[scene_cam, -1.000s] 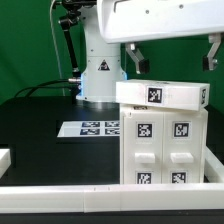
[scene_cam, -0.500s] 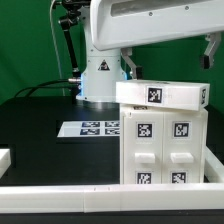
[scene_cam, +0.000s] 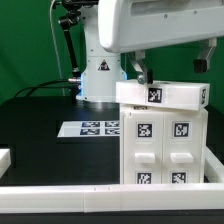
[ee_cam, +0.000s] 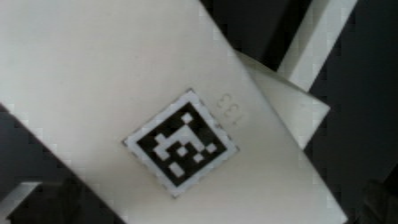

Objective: Assemble cabinet

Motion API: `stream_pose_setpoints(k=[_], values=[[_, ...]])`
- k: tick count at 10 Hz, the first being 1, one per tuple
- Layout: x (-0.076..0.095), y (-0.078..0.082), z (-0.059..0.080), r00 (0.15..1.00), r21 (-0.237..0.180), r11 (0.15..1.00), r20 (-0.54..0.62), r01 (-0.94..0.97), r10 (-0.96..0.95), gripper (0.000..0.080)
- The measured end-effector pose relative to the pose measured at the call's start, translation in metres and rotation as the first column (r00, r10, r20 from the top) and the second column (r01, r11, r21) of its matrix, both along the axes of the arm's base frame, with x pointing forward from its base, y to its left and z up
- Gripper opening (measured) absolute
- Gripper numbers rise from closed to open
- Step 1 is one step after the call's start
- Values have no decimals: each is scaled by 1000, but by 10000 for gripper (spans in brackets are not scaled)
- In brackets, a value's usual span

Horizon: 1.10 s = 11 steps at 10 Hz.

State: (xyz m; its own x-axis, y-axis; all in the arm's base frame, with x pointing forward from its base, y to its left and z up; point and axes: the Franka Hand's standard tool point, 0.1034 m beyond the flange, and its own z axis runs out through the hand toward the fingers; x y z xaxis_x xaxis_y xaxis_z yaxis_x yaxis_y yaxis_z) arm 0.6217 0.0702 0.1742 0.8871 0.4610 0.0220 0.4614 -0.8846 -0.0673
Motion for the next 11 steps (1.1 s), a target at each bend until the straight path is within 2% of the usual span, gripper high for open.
stream_pose_setpoints(k=[4, 6, 8, 10, 11], values=[[-1, -9, -4, 983, -13, 983, 3, -185, 185, 796], [-3, -13, -8, 948, -19, 948, 2, -317, 317, 796], [-5, -17, -16, 948, -26, 947, -4, -319, 319, 796], [-6, -17, -17, 950, -26, 950, -6, -311, 311, 796], [-6, -18, -17, 954, -26, 953, -7, -300, 300, 705]])
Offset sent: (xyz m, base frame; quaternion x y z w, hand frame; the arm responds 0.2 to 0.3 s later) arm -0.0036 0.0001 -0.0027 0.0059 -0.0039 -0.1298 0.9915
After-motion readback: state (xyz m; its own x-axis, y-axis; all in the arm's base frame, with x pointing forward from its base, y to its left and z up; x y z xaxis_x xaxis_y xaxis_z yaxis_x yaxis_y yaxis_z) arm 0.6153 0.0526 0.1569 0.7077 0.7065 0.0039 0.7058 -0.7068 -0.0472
